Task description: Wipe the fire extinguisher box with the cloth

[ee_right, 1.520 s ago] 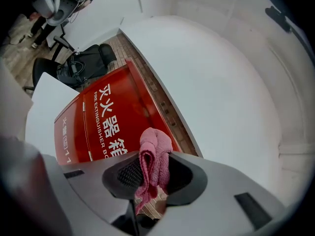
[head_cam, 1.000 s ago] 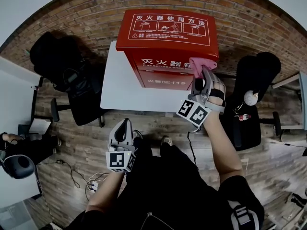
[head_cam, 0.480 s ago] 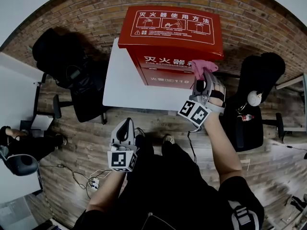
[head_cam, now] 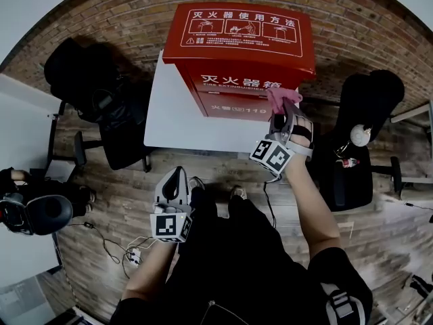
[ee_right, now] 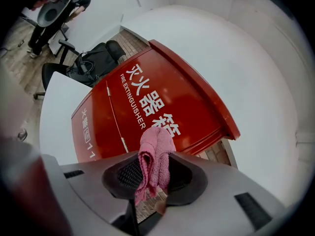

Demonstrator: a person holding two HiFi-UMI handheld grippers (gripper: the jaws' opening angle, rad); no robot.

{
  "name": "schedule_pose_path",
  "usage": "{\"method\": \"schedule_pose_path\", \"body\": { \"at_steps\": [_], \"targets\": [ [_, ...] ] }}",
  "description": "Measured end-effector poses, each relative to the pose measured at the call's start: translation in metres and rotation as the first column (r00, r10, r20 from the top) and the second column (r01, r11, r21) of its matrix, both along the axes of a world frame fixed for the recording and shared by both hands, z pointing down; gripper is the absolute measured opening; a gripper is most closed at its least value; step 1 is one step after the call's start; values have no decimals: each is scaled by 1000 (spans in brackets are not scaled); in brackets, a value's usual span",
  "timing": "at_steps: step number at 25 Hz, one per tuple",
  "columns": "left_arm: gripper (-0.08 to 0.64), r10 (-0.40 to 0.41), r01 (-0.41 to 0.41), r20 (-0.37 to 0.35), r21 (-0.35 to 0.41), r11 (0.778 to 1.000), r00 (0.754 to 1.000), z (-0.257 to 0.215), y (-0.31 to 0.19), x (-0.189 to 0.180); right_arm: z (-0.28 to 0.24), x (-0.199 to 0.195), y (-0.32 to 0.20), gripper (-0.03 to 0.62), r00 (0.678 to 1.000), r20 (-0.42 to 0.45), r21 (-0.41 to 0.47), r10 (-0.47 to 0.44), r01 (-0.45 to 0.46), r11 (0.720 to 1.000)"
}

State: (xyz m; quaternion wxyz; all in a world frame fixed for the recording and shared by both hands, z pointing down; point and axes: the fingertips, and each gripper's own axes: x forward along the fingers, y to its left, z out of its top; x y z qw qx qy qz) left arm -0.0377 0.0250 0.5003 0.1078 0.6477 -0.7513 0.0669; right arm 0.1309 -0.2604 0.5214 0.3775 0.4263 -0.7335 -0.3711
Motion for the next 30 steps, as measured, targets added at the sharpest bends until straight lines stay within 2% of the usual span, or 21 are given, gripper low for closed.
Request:
{"method": "schedule_pose_path", "body": {
  "at_steps": [18,30],
  "targets": [
    [21,-42,42,-8,-13,999,999,8,21,-3,59,0,-1,115,997,-79,-92,-1,-6,996],
    [21,-45,45,-16,-23,999,999,15,25,-1,73,-1,0,115,997,-75,-106,-2,-6,994]
  ]
}}
